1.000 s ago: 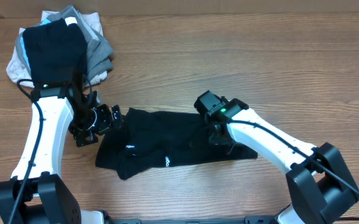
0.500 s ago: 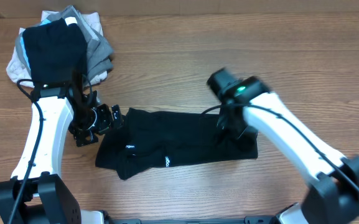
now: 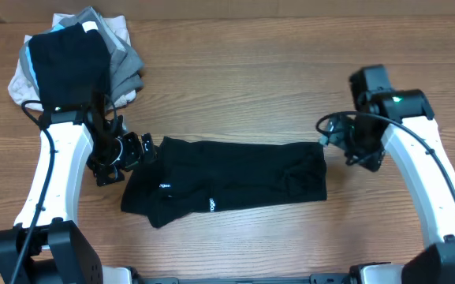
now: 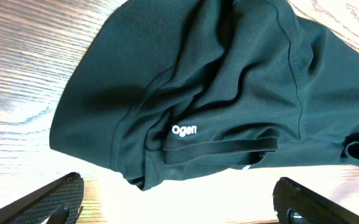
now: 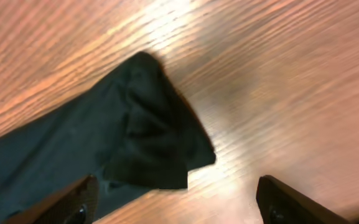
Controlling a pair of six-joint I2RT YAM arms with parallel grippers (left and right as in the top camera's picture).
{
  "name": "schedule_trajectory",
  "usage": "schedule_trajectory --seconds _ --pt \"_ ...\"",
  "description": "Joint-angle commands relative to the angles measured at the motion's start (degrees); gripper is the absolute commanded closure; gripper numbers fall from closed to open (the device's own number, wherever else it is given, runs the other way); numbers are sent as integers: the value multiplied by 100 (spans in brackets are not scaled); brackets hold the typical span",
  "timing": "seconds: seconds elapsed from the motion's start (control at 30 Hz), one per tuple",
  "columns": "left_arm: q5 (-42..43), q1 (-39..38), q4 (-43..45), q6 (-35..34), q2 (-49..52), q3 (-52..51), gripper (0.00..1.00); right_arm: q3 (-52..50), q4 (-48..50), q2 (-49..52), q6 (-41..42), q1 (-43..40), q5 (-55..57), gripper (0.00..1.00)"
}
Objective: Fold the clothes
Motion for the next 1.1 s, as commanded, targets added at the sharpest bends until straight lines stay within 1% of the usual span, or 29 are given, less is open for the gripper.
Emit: schedule_trajectory --seconds 0.0,0.1,0.2,0.33,0.37,0.47,0.63,0.77,0.8,0.93,1.07 --pt "44 -44 -9 131 -63 -24 0 -796 485 15 -787 -387 -1392 15" --pt "46 -44 -22 131 -63 -24 0 -1475 1117 15 -1036 -566 -2247 17" --pt "46 -44 -20 131 -63 -24 0 -2022 1707 15 -1029 -568 -2747 17" --pt "46 -44 -22 131 -63 -24 0 -2426 2234 46 -1025 -555 -3259 20" --pt "46 -44 -22 129 -63 -24 0 -2483 2315 59 -1025 -553 -3353 22" --pt "46 -44 -22 131 -63 -24 0 -2583 2524 68 -962 -553 -3359 36" --pt "46 -44 -22 131 -63 -24 0 -2579 2844 68 -905 -555 -3359 48" --pt "44 -44 -22 131 -63 -24 0 -2577 3104 68 -693 -553 -3366 64" --pt "44 -44 -20 131 -63 -24 0 -2577 3152 68 -675 -553 -3386 67" --pt "44 -44 -17 131 -63 -24 0 -2577 3399 68 -581 -533 -3668 69" --pt "46 -44 2 129 -63 -24 0 -2581 3703 68 -365 -247 -3683 70"
